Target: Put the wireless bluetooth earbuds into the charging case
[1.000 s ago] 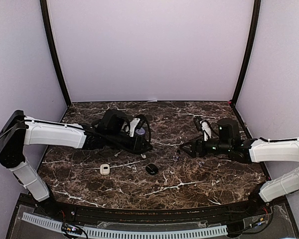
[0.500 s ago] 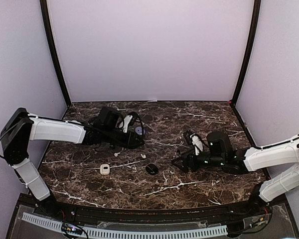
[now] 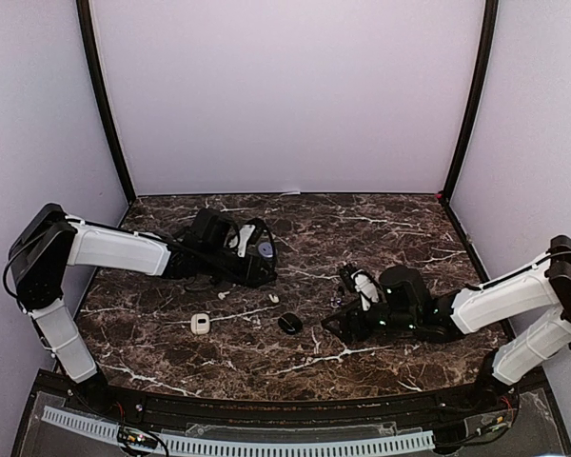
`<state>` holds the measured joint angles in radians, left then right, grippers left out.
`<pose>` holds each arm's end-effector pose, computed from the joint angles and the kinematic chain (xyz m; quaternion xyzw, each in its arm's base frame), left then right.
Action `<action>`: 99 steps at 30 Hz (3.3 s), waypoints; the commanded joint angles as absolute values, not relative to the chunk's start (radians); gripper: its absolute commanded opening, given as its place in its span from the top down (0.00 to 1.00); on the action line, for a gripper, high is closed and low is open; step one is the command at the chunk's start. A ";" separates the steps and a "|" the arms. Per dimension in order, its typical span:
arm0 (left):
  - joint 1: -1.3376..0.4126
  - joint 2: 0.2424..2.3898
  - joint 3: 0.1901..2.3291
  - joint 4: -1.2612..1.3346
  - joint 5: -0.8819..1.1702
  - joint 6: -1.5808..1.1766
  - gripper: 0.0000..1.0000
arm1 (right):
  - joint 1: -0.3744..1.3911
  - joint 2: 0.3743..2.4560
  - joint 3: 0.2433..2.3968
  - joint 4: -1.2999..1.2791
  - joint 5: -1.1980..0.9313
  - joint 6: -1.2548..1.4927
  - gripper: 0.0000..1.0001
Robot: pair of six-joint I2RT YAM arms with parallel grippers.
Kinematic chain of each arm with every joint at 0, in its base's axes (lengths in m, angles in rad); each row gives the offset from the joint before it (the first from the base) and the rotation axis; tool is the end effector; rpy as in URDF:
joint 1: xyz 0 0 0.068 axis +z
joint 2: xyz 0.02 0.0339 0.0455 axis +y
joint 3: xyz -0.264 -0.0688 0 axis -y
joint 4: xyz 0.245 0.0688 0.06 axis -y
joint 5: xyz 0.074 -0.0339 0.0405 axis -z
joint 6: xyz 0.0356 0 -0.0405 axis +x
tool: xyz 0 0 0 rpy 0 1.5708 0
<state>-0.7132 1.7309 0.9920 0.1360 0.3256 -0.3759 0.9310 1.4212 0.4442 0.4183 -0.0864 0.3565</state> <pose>0.2741 -0.2522 0.1924 0.2210 0.8484 -0.3606 0.3184 0.1529 0.2106 0.1470 -0.2677 0.8321 0.3209 0.3647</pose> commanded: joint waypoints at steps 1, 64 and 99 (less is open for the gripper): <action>-0.702 1.743 0.987 0.169 0.341 -0.362 0.55 | 0.955 1.437 0.433 0.470 -0.051 0.338 0.22; -0.679 1.710 0.945 0.154 0.358 -0.307 0.54 | 1.091 1.809 0.667 0.459 0.288 0.184 0.20; -0.813 1.790 0.936 0.145 0.432 -0.314 0.55 | 0.991 1.607 0.490 0.516 0.111 0.326 0.45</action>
